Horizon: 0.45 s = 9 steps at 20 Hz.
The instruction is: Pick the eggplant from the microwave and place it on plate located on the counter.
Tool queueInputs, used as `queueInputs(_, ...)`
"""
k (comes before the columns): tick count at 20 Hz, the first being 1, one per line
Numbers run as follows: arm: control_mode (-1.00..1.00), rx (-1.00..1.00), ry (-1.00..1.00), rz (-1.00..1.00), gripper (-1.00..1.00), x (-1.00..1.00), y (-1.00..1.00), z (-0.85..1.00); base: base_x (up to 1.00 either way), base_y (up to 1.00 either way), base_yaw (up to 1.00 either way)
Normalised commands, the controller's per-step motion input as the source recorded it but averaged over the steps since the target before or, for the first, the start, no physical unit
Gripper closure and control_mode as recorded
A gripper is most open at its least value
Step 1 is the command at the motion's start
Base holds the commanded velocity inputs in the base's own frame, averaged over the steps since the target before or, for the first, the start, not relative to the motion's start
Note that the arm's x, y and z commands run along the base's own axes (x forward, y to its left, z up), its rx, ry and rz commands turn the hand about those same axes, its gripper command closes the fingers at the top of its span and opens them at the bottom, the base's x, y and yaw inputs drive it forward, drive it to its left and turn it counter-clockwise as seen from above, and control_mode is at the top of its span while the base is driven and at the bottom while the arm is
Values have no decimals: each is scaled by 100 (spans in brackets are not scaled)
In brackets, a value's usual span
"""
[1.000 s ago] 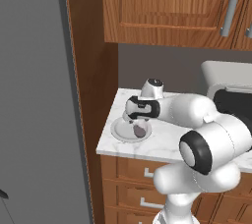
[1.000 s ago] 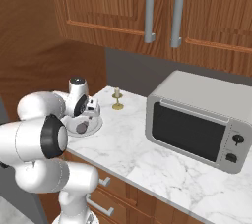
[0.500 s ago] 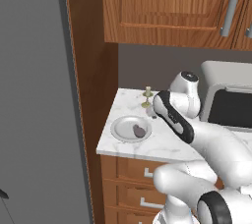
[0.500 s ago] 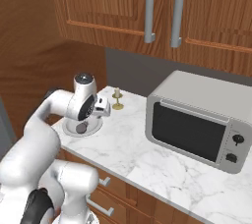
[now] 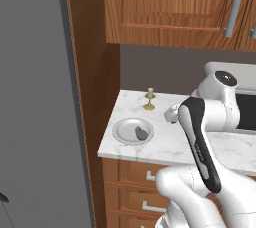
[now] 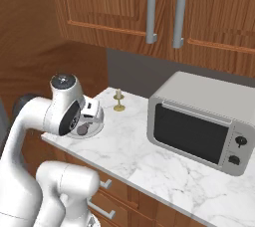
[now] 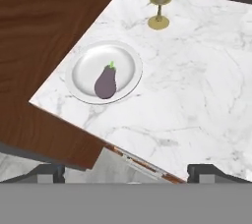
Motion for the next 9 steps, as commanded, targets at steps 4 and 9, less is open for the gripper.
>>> queueInputs(4, -100, 0, 0, 0, -100, -94, -2, 64, 0, 0, 0)
queueInputs(9, -100, 0, 0, -1, -100, -64, 0, 67, 0, 0, 0)
